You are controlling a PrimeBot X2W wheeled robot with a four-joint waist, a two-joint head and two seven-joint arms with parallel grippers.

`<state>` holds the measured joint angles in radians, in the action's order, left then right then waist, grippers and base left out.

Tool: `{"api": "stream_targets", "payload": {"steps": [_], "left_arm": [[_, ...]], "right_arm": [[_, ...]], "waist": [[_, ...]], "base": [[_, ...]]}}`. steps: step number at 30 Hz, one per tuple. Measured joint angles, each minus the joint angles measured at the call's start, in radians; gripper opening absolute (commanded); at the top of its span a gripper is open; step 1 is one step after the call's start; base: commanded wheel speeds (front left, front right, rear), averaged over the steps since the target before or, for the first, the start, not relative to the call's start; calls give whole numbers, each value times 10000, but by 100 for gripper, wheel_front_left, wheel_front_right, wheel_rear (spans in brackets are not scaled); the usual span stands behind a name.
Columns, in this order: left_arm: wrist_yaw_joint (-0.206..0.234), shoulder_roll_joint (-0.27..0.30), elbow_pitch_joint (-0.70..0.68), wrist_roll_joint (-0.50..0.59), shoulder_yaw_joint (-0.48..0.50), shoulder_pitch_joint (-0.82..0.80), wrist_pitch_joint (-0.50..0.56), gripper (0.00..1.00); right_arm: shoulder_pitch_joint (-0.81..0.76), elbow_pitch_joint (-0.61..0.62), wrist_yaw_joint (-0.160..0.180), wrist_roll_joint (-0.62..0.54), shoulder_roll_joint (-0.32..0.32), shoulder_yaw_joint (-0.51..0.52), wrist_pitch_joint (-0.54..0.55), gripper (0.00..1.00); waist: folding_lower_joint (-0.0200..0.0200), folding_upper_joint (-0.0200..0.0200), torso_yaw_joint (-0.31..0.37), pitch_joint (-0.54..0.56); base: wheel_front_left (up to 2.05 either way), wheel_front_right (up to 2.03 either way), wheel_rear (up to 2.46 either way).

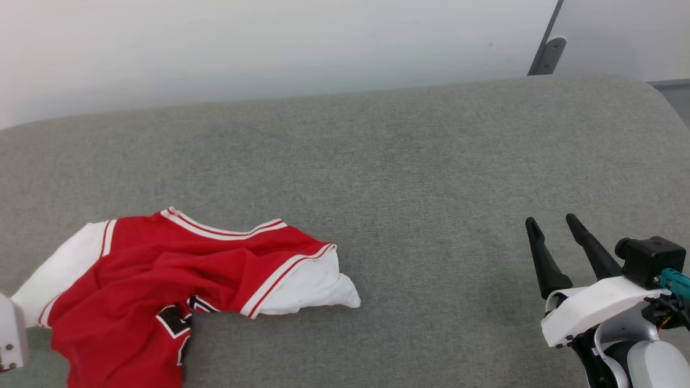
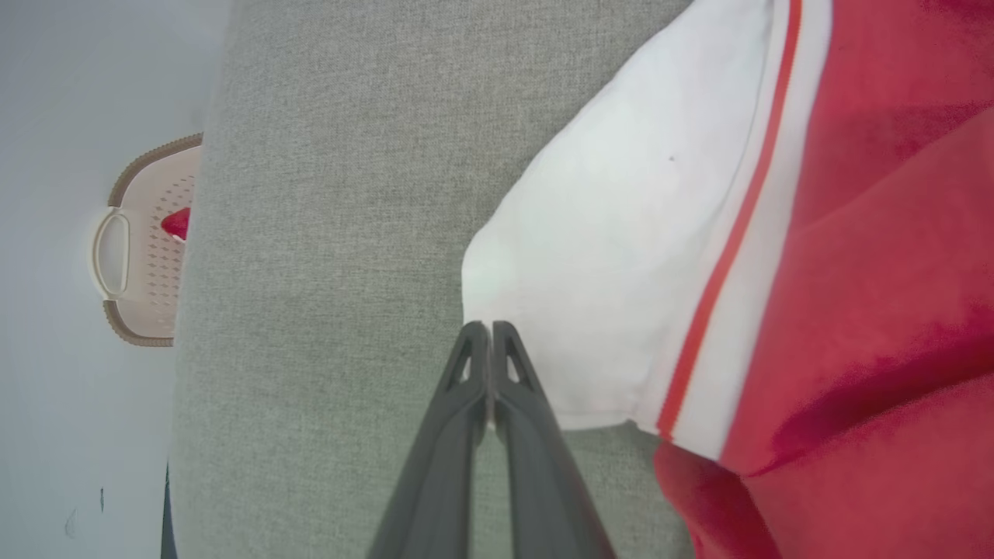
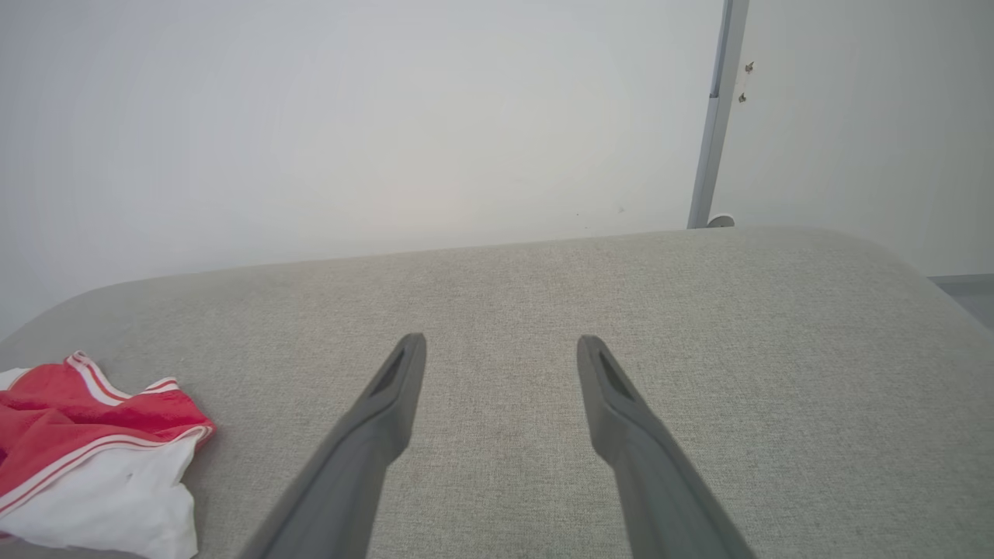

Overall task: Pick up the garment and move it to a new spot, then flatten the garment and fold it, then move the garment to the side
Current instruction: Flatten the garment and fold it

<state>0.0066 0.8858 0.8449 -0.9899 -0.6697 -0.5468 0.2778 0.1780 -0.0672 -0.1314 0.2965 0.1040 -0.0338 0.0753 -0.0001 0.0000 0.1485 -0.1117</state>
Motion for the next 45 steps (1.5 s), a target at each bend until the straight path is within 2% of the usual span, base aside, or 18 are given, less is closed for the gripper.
{"api": "stream_targets", "payload": {"steps": [1, 2, 3, 9, 14, 25, 36, 45], "left_arm": [[-121, -96, 105, -58, 17, -10, -63, 67], [-230, -173, 167, -52, 6, -35, -148, 92], [-297, -244, 257, -48, 6, -81, -209, 100], [-867, -550, 378, 33, -138, -425, -556, 100], [-1137, -640, 40, 33, -148, -648, -978, 100], [-1246, -685, -2416, -345, 263, -285, -2537, 100], [-178, -393, -5647, -399, 604, 1198, -3741, 100], [1300, -347, -6920, -510, 1143, 2454, -4778, 100]], "right_arm": [[-2, 8, 0, 15, 13, -54, 58, 100], [-5, 10, 0, 27, 42, -96, 69, 100], [-12, 17, 0, 29, 77, -144, 132, 100], [-79, 46, 0, 176, 232, -403, 299, 100], [-158, 29, 0, 372, 380, -736, 485, 100], [-350, -401, 0, 1267, 709, -2240, 1337, 100], [471, -1703, 0, 1756, 943, -3382, 2391, 100], [1336, -3154, 0, 1536, 928, -3852, 2953, 100]], "waist": [[1, 0, -26, 11], [0, 0, -57, 22], [0, 0, -96, 38], [1, 0, -402, 222], [1, 0, -728, 458], [0, 0, -1661, 986], [0, 0, -2799, 1114], [1, 0, -3469, 987]], "base": [[0, 0, 0], [0, 0, 0], [0, 0, 0], [0, 0, 0], [0, 0, 0], [0, 0, 0], [0, 0, 0], [0, 0, 0]]}}
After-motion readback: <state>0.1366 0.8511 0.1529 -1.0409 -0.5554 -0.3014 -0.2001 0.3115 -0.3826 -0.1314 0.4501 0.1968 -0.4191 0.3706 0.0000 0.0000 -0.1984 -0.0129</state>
